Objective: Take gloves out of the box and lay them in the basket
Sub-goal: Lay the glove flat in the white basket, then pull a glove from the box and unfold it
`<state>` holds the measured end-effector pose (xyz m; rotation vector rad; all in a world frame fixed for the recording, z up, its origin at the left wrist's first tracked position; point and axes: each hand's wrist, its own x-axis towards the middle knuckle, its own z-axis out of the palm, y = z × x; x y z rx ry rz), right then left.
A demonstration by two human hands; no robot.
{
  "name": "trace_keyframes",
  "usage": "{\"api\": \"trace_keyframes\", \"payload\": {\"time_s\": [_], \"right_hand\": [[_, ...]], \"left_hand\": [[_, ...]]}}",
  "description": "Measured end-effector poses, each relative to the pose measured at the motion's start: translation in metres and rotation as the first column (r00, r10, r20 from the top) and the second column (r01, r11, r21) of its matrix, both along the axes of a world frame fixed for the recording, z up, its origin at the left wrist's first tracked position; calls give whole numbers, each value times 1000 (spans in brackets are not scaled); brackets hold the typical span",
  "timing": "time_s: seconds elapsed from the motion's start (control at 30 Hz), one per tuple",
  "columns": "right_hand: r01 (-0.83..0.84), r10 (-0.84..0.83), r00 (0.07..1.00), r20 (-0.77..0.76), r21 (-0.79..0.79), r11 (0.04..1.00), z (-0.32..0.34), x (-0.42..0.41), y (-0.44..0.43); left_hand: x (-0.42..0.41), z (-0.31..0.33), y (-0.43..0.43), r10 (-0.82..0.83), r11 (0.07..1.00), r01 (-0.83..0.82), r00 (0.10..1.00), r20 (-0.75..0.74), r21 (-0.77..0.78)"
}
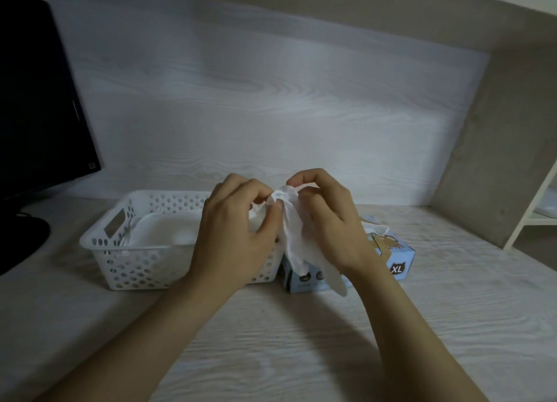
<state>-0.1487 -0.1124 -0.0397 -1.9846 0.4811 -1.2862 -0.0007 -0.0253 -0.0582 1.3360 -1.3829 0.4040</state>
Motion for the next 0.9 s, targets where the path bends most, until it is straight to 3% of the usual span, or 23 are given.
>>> {"api": "trace_keyframes", "payload": {"time_s": [0.13,0.33,0.53,0.63,0.77,0.83,0.9], "right_hand": [[-139,137,985,-101,-10,990,-3,-2,7],[-48,18,975,-220,-129,991,-5,3,4],[-50,46,995,-89,-54,997,-3,4,-3],[-148,149,989,2,125,981,4,-1,-1],[-444,419,895,151,387,808,9,-8,8],[-421,403,904,140,446,790,10,-7,9],[-261,278,960,35,468,844,11,-7,7]], "left_hand": [[2,6,3,-7,993,-9,991,-137,-114],[6,9,3,-103,991,64,926,-362,-117],[8,9,3,-197,980,176,900,-389,-88],[6,15,7,-234,972,201,871,-431,-121],[4,25,14,-284,955,207,841,-460,-211],[6,26,14,-290,954,211,829,-477,-213],[10,24,12,-278,959,209,833,-478,-193]]}}
